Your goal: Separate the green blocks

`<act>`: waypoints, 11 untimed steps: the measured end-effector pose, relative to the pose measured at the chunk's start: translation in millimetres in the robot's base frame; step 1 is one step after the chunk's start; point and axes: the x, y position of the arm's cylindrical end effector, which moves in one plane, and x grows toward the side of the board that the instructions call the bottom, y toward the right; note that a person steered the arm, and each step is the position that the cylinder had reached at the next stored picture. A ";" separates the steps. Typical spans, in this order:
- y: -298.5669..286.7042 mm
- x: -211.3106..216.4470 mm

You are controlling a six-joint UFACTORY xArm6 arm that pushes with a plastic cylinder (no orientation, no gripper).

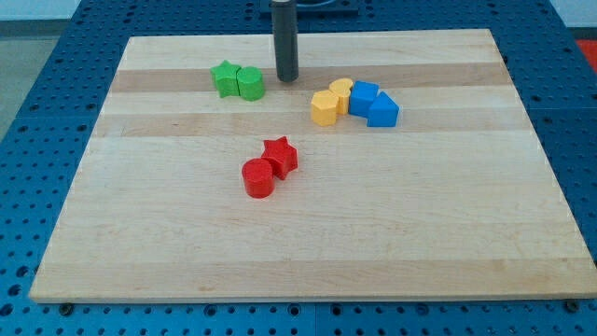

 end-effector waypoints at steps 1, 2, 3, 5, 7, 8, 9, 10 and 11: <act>-9.3 0.1; -26.3 8.1; -46.2 8.1; -69.1 15.1; -71.4 75.8; -71.5 105.6; -71.3 134.5; -66.2 157.9; -46.4 183.2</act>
